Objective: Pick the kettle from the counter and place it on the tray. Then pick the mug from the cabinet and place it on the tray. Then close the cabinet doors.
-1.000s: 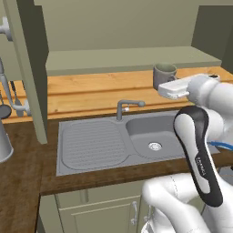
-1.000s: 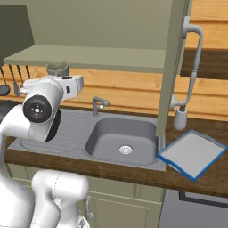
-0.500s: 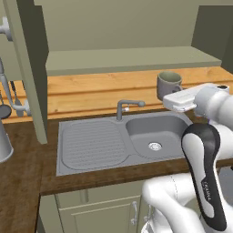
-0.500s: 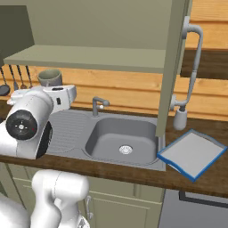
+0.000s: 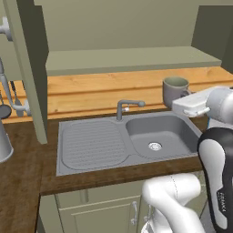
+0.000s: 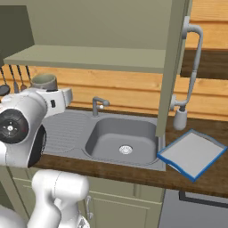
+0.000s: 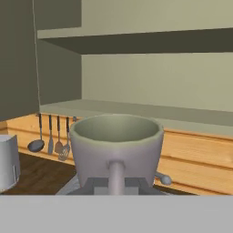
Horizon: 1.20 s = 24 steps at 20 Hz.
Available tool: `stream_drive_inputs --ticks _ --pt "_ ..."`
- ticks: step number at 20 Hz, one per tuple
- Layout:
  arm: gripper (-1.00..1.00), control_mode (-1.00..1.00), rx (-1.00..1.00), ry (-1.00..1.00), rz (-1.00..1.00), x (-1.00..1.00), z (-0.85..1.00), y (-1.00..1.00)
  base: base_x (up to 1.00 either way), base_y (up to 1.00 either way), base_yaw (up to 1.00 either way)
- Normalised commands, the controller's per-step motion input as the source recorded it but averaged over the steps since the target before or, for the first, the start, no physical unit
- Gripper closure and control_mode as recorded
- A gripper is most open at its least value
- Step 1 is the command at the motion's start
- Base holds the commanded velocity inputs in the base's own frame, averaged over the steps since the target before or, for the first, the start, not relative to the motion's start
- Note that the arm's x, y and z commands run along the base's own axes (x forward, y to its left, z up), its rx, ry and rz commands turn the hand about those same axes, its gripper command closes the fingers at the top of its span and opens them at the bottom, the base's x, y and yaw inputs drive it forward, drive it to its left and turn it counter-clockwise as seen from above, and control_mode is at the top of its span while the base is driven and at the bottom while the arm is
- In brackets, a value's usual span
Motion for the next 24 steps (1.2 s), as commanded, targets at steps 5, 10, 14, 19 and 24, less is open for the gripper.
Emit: stream_drive_inputs --ticks 5,10,14,19,24 --pt "1.00 -1.00 -0.01 0.00 0.03 -0.07 -0.11 0.12 0.00 0.00 0.00" --pt "1.00 -1.00 -0.01 -0.04 0.00 -0.24 -0.08 0.03 0.00 0.00 0.00" --pt "1.00 1.00 -0.01 -0.03 0.00 -0.20 -0.08 0.02 -0.68 0.02 0.00" --pt "1.00 1.00 0.00 0.00 0.00 0.00 0.00 0.00 -0.92 -0.02 -0.06" --pt "1.00 1.00 0.00 0.00 0.00 0.00 0.00 0.00 -0.77 -0.30 -0.14"
